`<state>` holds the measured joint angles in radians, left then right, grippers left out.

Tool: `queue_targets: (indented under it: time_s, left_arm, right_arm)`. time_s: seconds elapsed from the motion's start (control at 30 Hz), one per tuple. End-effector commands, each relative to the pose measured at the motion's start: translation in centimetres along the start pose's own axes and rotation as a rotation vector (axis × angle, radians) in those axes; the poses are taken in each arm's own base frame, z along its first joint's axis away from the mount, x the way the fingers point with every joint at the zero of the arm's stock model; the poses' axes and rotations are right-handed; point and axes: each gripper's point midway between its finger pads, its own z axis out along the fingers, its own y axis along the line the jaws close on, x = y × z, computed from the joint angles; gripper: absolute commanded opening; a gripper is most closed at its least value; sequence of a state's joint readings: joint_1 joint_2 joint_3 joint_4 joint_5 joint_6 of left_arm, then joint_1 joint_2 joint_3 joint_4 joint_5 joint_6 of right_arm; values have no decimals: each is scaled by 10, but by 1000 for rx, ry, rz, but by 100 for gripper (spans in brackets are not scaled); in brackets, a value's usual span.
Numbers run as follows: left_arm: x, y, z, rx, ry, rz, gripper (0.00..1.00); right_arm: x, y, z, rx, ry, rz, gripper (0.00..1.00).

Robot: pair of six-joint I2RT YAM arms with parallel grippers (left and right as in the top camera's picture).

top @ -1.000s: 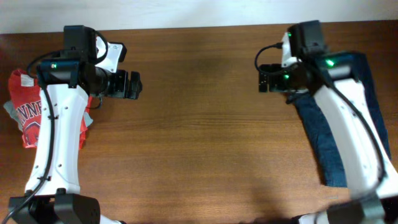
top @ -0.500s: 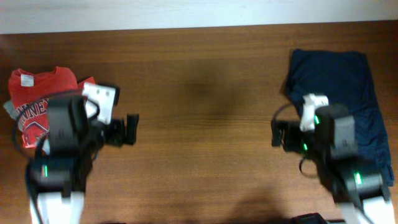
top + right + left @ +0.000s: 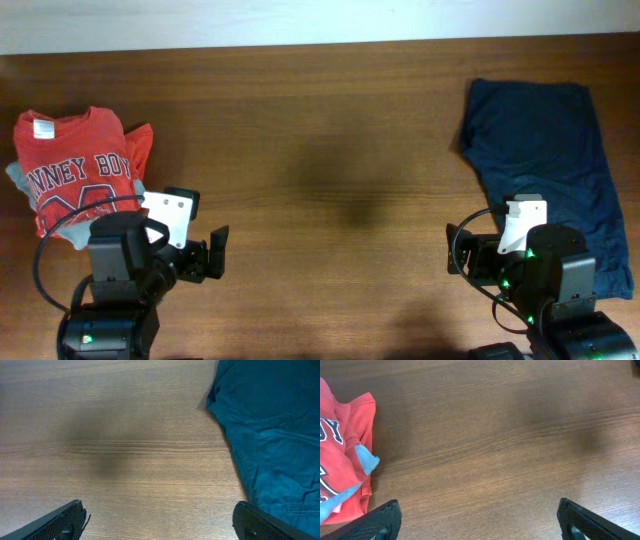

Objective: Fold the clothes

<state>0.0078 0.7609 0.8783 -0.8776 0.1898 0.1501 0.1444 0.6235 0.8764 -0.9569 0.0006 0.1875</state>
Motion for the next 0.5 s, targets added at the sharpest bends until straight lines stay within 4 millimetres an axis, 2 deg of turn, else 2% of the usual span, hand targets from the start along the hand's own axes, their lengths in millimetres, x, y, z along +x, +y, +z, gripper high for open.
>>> queue_targets:
  time_s: [0.0,0.4,0.47]
  left_arm:
    - [3,0,0,-3,4,8,99]
    - [4,0,0,-3,7,7,99]
    - [4,0,0,-3,7,7,99]
  right_arm:
    - [4,-2,3,11,10,12,99]
    - [4,-2,2,10,3,11,99]
    - [11,-4,-2,13,19,12,99]
